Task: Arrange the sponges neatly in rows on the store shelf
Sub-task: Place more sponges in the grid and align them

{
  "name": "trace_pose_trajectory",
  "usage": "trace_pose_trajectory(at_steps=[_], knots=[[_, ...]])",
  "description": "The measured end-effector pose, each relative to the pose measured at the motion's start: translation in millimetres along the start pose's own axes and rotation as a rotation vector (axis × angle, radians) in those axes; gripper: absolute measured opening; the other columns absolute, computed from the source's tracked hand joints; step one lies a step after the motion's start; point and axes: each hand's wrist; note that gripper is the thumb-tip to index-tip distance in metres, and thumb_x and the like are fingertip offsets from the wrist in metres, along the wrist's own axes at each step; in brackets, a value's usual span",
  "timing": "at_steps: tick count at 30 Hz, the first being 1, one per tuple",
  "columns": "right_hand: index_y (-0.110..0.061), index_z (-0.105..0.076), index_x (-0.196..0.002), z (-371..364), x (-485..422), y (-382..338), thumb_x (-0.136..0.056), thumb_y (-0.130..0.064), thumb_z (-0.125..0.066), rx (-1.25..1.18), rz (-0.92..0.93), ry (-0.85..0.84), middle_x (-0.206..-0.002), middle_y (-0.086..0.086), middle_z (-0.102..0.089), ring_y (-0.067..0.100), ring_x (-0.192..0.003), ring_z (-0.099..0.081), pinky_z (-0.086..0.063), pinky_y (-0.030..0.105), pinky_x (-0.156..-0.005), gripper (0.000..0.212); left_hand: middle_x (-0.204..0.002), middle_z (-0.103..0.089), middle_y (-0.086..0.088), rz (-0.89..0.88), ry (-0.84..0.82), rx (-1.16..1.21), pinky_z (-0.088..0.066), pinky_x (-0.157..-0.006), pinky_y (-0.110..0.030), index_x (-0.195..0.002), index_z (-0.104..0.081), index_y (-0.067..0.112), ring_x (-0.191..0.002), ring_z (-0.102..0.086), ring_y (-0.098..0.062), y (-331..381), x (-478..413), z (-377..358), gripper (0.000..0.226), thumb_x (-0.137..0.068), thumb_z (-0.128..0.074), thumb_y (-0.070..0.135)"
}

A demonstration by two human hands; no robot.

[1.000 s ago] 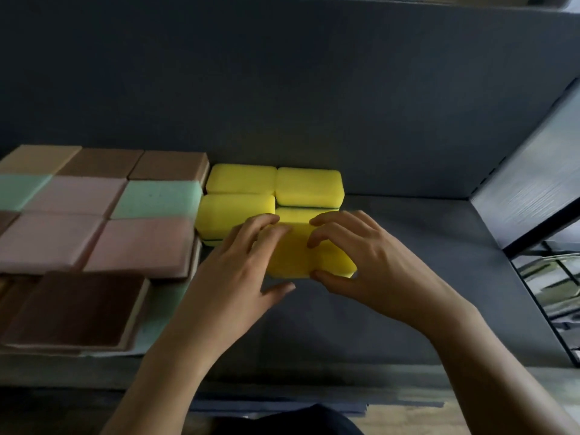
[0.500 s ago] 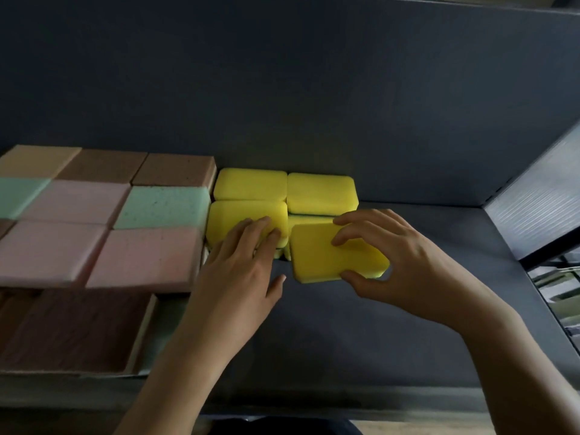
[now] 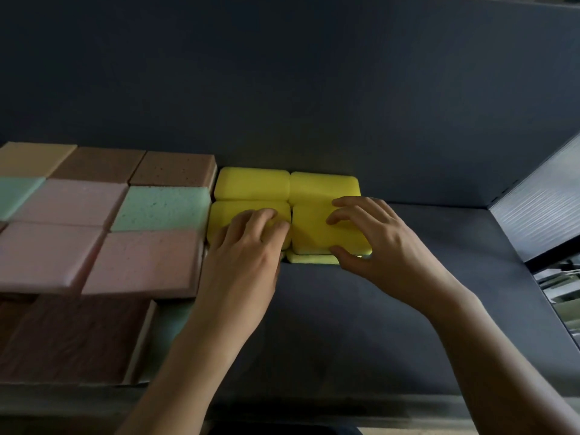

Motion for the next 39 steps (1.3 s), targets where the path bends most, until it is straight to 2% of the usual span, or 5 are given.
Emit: trace_pose_trajectory(at_steps=[9,17,25,36,39], knots=[[-0.030,-0.052,-0.137,-10.9,-0.7,-10.2,-0.083,-0.049,-0.071,0.140,0.054,-0.030,-0.151,-0.004,-0.043,0.021,-0.146,-0.030,-0.030,0.047,-0.115,0.061,-0.125,-0.058,-0.006,0.017,0.027,0.061,-0.051,-0.083,-0.045,-0.117,-0.064,0.014,-0.112,-0.055,-0.031,-2.0,-6.0,-1.4,0.041,-0.079,-0.071,0.002],[-0.028,-0.057,-0.134,-19.0,-9.8,-17.9,-0.088,-0.036,-0.068,0.098,0.086,0.012,-0.145,-0.003,-0.050,0.022,-0.138,-0.041,-0.035,0.040,-0.111,0.048,-0.123,-0.059,-0.005,0.024,0.035,0.059,-0.049,-0.080,-0.043,-0.116,-0.064,0.014,-0.108,-0.056,-0.031,-4.2,-4.1,0.3,0.044,-0.075,-0.068,-0.001],[-0.023,-0.058,-0.132,-23.5,-11.7,-19.4,-0.086,-0.027,-0.074,0.108,0.137,-0.006,-0.144,-0.001,-0.052,0.023,-0.136,-0.044,-0.039,0.045,-0.109,0.049,-0.123,-0.059,-0.004,0.016,0.032,0.084,-0.051,-0.075,-0.039,-0.114,-0.065,0.014,-0.107,-0.057,-0.028,-5.6,-2.4,-0.5,0.044,-0.074,-0.069,-0.005],[-0.020,-0.056,-0.130,-26.2,-15.5,-23.3,-0.080,-0.031,-0.078,0.106,0.058,-0.024,-0.140,-0.004,-0.054,0.017,-0.130,-0.047,-0.030,0.029,-0.109,0.055,-0.122,-0.060,-0.002,0.038,0.038,0.046,-0.050,-0.071,-0.037,-0.113,-0.064,0.016,-0.106,-0.058,-0.026,-1.0,-4.4,-4.9,0.040,-0.076,-0.068,0.003],[-0.020,-0.056,-0.131,-21.4,-14.8,-24.2,-0.080,-0.032,-0.079,0.099,0.083,-0.042,-0.142,-0.002,-0.053,0.020,-0.134,-0.046,-0.033,0.036,-0.112,0.058,-0.123,-0.060,-0.001,0.032,0.021,0.063,-0.051,-0.073,-0.036,-0.114,-0.064,0.017,-0.107,-0.059,-0.025,-1.4,-1.4,-1.7,0.045,-0.072,-0.075,0.002]])
Point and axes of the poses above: each hand's wrist, its own x-axis away from the middle knuckle, its own z-axis out of the back of the hand, y = z × x
